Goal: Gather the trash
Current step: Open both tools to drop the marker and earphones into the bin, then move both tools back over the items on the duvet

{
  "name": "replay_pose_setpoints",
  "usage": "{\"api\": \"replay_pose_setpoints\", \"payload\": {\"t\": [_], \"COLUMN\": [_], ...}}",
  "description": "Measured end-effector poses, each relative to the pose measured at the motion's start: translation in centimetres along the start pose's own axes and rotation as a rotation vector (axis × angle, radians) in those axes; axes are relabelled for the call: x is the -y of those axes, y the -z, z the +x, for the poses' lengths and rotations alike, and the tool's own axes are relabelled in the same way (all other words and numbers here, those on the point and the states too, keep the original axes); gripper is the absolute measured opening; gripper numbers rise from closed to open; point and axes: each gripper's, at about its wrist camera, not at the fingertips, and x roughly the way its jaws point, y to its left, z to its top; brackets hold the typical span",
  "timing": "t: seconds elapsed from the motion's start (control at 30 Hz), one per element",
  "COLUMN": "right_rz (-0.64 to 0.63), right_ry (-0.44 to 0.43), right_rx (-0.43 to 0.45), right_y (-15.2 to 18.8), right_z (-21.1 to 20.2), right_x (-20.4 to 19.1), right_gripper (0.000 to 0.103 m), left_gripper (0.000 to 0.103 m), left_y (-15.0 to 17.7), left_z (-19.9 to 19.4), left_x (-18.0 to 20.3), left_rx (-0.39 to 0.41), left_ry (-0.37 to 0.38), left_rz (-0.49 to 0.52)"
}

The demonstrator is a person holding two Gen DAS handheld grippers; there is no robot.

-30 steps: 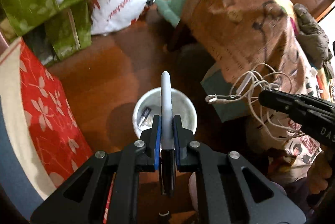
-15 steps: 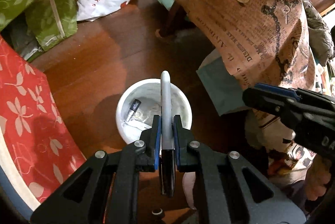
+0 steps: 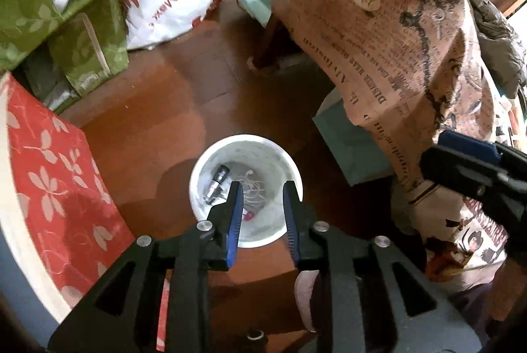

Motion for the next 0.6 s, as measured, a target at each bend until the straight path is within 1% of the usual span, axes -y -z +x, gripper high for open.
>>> {"api": "replay_pose_setpoints", "payload": {"t": [0.13,0.2,0.33,0.4,0.43,0.6], "right_rz": [0.011,0.016,0.017,0.032,0.042,0.083], "right_ry": [0.008,0.014,0.06,0.064,0.062,0.088], "right_rx": [0.054,0.083,0.151,0.175,0.187,0.274], "right_y": [0.3,0.5,1.3,1.7,2.0,3.4], "right_z": [-2.4,-3.8,-6.9,-8.5,-9.2,-13.8], "right_x": [0.6,0.9,1.8,2.6,2.9,4.7], "right_gripper": [0.055,0.055,0.055,0.055,0.055,0.055], "left_gripper": [0.025,0.027,0.041,0.051,0.051,0.055], "left_y": [0.1,0.2,0.2,0.2,0.2,0.3], "left_z": [-2.8,-4.6,-7.9,-9.6,-10.8,-14.3], "left_x": [0.8,1.4,3.2,4.3,5.2,9.5], "left_rx": [0.04,0.067,0.127,0.164,0.188,0.254], "left_ry": [-0.014,-0.019,-0.027,-0.032,-0.03,-0.03], "left_rz": [0.019,0.028,0.047,0.059,0.072,0.14]}}
